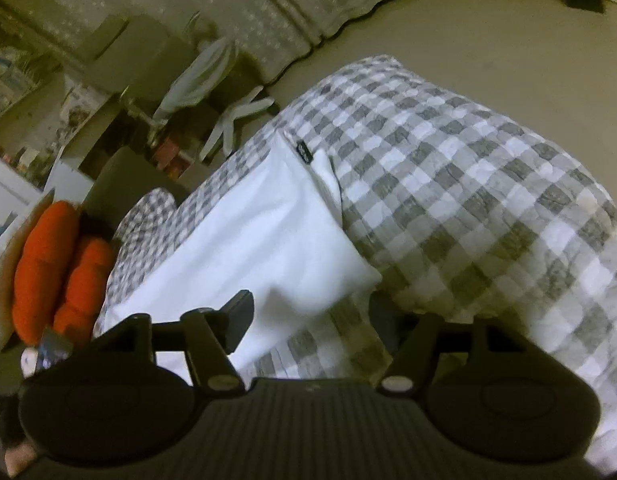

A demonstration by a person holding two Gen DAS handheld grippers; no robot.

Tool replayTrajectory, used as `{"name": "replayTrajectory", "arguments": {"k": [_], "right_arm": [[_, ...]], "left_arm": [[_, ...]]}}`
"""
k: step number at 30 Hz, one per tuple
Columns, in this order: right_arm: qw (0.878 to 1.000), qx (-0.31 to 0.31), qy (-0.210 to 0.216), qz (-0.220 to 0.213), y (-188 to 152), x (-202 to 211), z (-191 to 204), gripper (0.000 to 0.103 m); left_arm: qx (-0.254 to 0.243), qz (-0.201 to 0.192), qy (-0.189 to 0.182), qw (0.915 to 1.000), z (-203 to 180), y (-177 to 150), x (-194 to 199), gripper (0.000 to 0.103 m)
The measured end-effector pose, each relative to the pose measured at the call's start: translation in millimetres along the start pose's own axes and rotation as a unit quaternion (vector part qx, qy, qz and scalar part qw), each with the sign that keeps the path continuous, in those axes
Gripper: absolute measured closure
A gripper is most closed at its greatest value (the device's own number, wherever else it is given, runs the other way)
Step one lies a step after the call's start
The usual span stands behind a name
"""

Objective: Fold clothes
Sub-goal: 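Roll the right gripper and close it on the shirt edge by the tag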

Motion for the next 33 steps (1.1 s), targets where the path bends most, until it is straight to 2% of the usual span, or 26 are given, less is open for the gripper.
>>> {"name": "replayTrajectory", "arguments": {"k": [4, 9, 15, 22, 23, 25, 27, 30, 33], "right_arm": [[0.999, 0.022, -0.023, -0.028, -3, -8, 10, 0.030], [0.997, 0.012, -0.033, -0.061, 0, -12, 4, 0.030], [0.996, -0.006, -0.013, -0.092, 3, -5, 1, 0.030], [0.995, -0.020, -0.019, -0.100, 5, -6, -4, 0.031], [0.994, -0.017, -0.020, -0.103, 6, -6, -3, 0.034], [0.994, 0.000, -0.018, -0.104, 6, -7, 2, 0.059], [0.994, 0.019, -0.023, -0.107, 6, -7, 6, 0.070], [0.994, 0.029, -0.029, -0.105, 6, -10, 6, 0.069], [0.994, 0.008, -0.034, -0.103, 4, -12, -2, 0.065]], "left_arm": [[-0.027, -0.012, -0.004, 0.9996, -13, -4, 4, 0.083], [-0.017, -0.011, -0.007, 0.9998, -11, -2, 6, 0.082], [-0.012, -0.006, -0.006, 0.9999, -9, -2, 6, 0.082], [-0.006, 0.002, -0.006, 1.0000, -7, -4, 5, 0.082], [-0.006, 0.002, -0.006, 1.0000, -8, -4, 5, 0.082], [-0.007, 0.001, -0.007, 0.9999, -8, -4, 6, 0.081], [-0.007, 0.001, -0.008, 0.9999, -8, -4, 6, 0.081], [-0.006, 0.001, -0.008, 0.9999, -8, -4, 6, 0.081], [-0.008, 0.001, -0.008, 0.9999, -9, -4, 7, 0.080]]}}
Point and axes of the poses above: each gripper's, at about its wrist camera, not at the fingertips, and x roughly against the way its jaws point, z to its left, y to its top, the point moved 8 cm from there along -x, roughly the way its jaws point, and after that the axes turned 7 degrees about y, right-handed, at the moved point
